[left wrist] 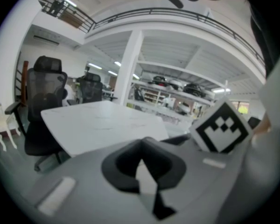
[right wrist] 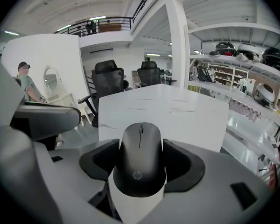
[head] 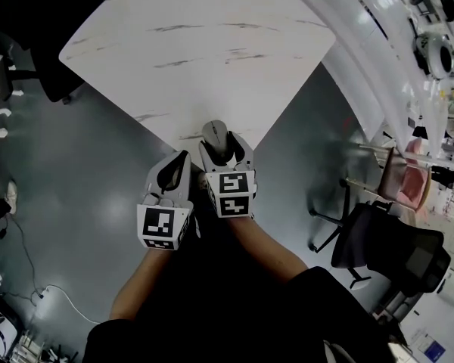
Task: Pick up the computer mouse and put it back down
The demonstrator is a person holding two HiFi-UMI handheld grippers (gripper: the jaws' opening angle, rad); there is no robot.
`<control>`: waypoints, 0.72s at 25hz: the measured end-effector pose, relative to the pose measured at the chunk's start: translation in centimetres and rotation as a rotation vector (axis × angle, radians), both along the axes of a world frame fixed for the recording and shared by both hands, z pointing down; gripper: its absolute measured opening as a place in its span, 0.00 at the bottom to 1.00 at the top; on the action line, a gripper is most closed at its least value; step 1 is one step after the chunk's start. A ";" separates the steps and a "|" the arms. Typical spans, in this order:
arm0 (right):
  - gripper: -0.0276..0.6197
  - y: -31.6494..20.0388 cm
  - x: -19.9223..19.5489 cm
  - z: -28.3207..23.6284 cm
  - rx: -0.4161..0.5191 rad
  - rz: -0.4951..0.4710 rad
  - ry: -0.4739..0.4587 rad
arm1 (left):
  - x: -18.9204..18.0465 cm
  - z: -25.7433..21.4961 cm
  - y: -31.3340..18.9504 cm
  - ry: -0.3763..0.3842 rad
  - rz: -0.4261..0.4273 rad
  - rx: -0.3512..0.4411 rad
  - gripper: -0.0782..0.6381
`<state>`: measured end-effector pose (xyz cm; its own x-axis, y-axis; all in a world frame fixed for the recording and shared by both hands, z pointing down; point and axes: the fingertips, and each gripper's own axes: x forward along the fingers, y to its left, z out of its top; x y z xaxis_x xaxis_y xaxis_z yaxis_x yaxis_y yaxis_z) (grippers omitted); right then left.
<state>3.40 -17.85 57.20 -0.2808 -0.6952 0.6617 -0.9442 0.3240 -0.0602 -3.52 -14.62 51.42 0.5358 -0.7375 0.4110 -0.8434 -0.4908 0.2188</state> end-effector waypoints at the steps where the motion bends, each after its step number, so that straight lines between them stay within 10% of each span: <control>1: 0.45 -0.1 0.1 -1.1 0.022 0.002 -0.002 | 0.1 -0.6 -0.2 0.001 0.002 0.014 0.12; 18: 0.45 -0.2 4.1 -16.7 0.350 0.055 -0.046 | 1.6 -11.8 -2.6 0.032 -0.025 0.261 0.12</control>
<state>7.46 -18.08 40.53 -0.2609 -0.8924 0.3681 -0.9595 0.2815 0.0026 -1.97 -17.25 39.67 0.5257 -0.8296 0.1884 -0.8507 -0.5130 0.1148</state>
